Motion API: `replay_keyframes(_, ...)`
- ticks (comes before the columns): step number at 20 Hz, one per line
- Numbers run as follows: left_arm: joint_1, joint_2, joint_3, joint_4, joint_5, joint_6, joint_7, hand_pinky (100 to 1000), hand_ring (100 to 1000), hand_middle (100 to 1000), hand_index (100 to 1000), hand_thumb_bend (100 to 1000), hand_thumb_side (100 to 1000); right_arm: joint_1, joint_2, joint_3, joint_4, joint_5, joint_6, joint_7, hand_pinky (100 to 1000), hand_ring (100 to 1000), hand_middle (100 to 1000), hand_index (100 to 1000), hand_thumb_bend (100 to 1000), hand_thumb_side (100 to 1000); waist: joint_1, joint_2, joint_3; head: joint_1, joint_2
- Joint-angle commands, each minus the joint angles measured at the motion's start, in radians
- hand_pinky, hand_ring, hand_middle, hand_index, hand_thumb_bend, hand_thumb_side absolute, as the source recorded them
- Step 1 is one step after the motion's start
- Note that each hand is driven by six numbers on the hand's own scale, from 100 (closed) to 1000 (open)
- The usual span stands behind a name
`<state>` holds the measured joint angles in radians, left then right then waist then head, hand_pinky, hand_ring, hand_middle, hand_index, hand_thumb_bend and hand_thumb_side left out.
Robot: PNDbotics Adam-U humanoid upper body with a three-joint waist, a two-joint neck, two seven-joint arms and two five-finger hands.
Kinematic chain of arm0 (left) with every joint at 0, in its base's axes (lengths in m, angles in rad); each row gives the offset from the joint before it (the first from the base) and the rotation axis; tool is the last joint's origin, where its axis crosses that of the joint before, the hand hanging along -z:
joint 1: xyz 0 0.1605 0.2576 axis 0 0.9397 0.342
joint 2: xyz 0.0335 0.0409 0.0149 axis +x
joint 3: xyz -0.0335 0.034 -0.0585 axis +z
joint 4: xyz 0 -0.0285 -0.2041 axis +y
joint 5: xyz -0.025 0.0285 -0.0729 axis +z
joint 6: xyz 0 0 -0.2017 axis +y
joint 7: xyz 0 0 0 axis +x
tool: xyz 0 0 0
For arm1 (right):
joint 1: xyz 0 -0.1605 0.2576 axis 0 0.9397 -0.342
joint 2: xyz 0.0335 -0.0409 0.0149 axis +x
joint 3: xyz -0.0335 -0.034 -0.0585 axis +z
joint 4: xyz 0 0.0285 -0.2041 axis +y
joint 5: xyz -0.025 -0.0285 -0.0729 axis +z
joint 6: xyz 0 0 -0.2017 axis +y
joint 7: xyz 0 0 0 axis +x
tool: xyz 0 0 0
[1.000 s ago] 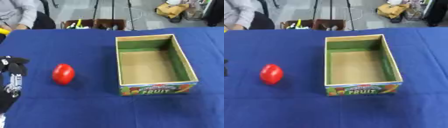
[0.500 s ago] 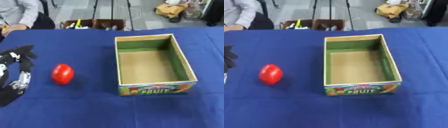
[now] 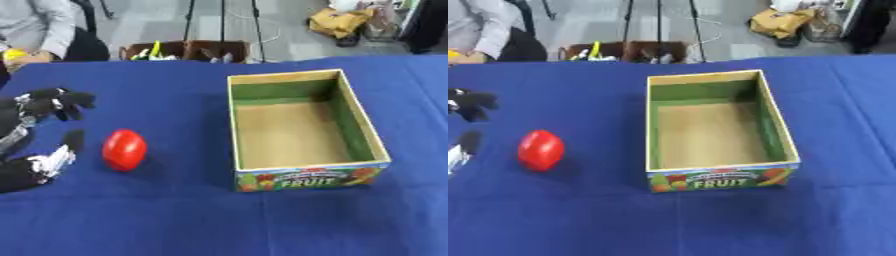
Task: Pick up objects on the table and place them in the box.
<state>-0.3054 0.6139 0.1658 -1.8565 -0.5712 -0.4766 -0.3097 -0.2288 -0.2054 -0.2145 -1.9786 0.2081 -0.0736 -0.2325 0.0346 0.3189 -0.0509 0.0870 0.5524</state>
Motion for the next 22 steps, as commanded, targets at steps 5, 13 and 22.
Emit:
replay_keyframes(5,-0.077,0.119,-0.028,0.136,-0.021,-0.106,-0.093,648,743,824,996,521,995,-0.002,-0.027,0.004,-0.021,-0.006,-0.002,0.008,209,100,227,405,100,745,0.005,-0.023,-0.008,0.006,-0.004)
replay_keyframes(13,-0.184,0.198,-0.087,0.293,-0.031,-0.188,-0.264,727,830,937,1000,679,960,0.0,-0.03,0.01,-0.021,-0.005,-0.003,0.015,208,100,225,404,100,752,0.01,-0.024,-0.014,0.009,0.002)
replay_keyframes(22,-0.325,0.217,-0.152,0.487,-0.021,-0.284,-0.402,744,849,954,1000,652,862,0.005,-0.033,0.017,-0.021,-0.003,-0.005,0.024,207,100,224,404,100,754,0.017,-0.022,-0.029,0.024,0.006)
